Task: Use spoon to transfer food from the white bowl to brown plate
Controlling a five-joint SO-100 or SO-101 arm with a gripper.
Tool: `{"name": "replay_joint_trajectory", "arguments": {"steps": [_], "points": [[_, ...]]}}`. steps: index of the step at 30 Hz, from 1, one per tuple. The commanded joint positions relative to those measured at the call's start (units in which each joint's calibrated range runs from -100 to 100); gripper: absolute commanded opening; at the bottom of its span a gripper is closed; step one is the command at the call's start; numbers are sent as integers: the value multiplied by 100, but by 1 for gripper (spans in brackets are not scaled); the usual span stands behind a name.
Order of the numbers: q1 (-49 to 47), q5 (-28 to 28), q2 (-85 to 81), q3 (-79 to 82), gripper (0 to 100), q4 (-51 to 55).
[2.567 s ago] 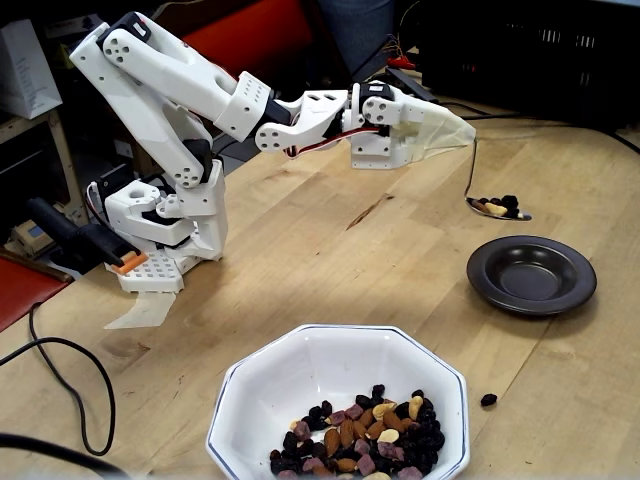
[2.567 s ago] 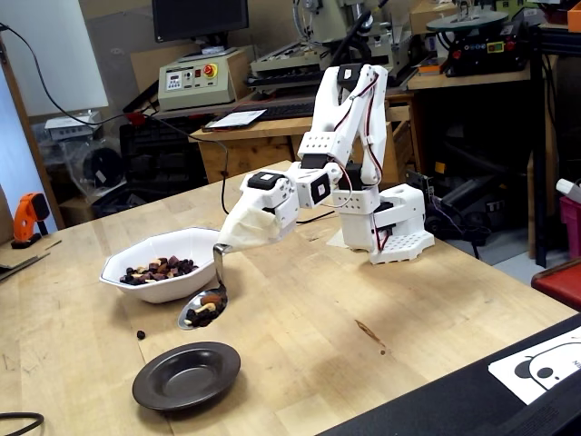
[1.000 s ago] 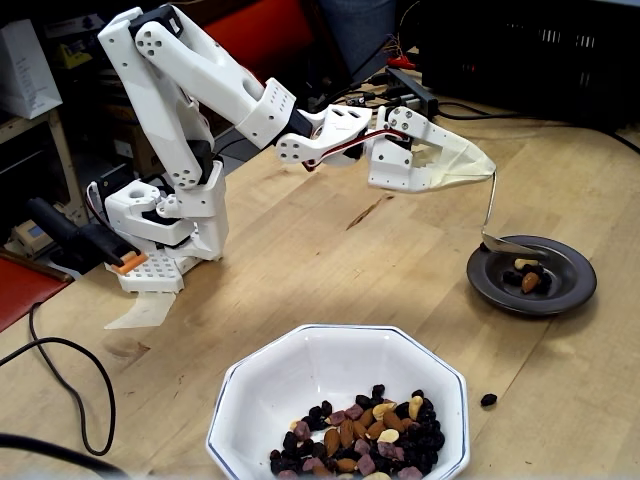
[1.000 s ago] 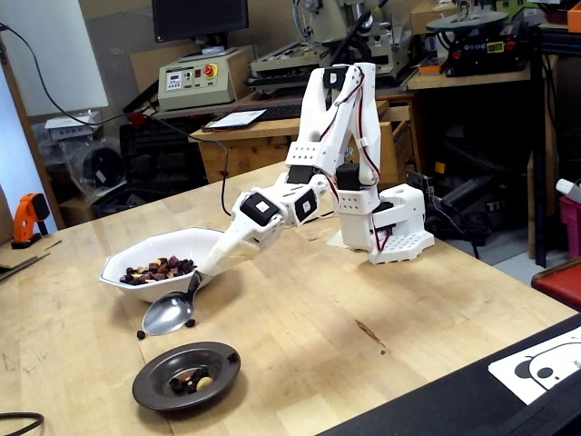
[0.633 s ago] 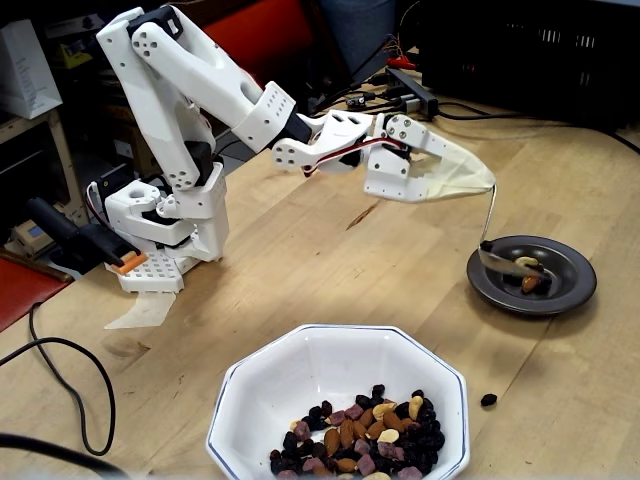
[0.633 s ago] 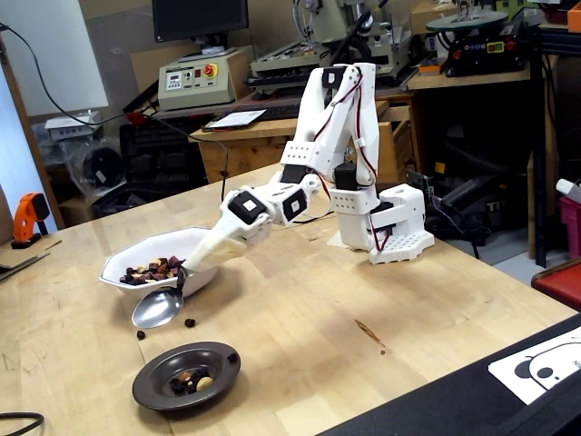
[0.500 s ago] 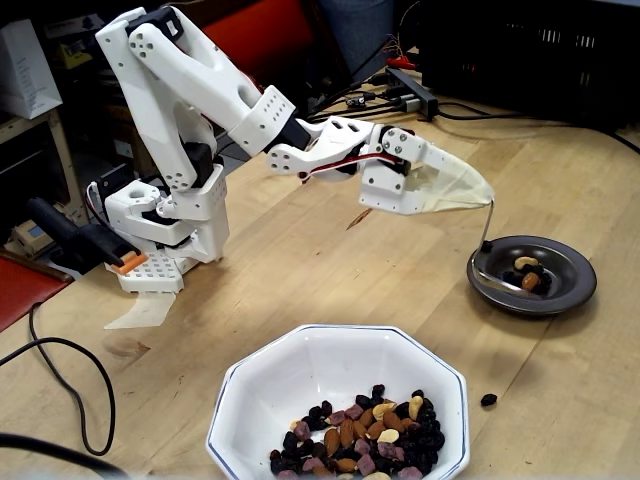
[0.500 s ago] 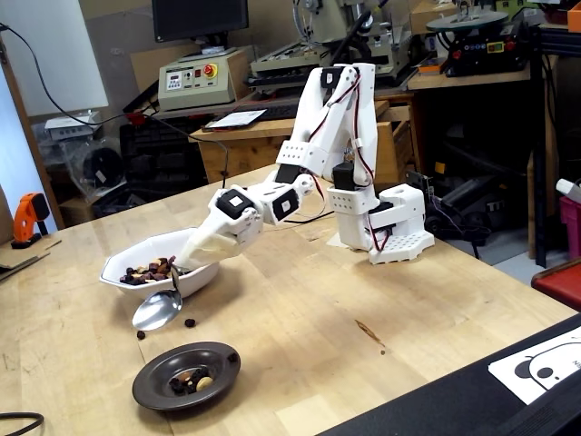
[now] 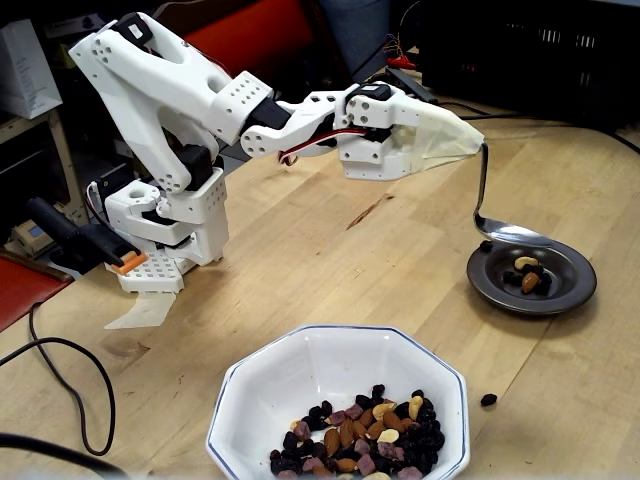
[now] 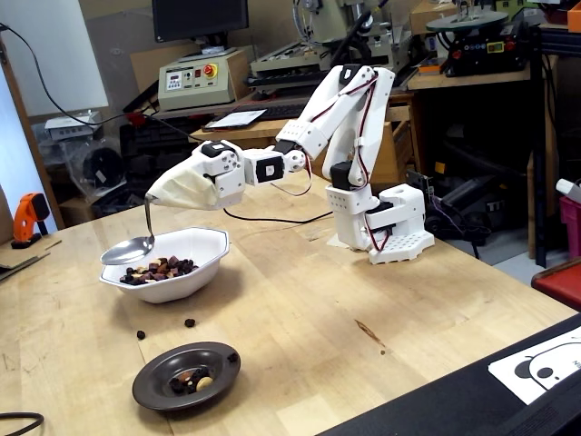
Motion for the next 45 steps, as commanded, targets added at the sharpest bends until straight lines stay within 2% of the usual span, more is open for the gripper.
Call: {"name": "replay_joint_trajectory", "arguments": {"steps": [1,9,17,20,24,35,45], "points": [[47,-24,-330,-356,4,302],[47,-29,-629,-586,4,1962],[47,-68,-2076,-666,4,2776],[47,-459,-2692,-657,4,3266],[54,-679,-3137,-657,4,3654],[91,-708,-4198,-630,4,4650],[1373,-728,-5148,555,4,4808]]}}
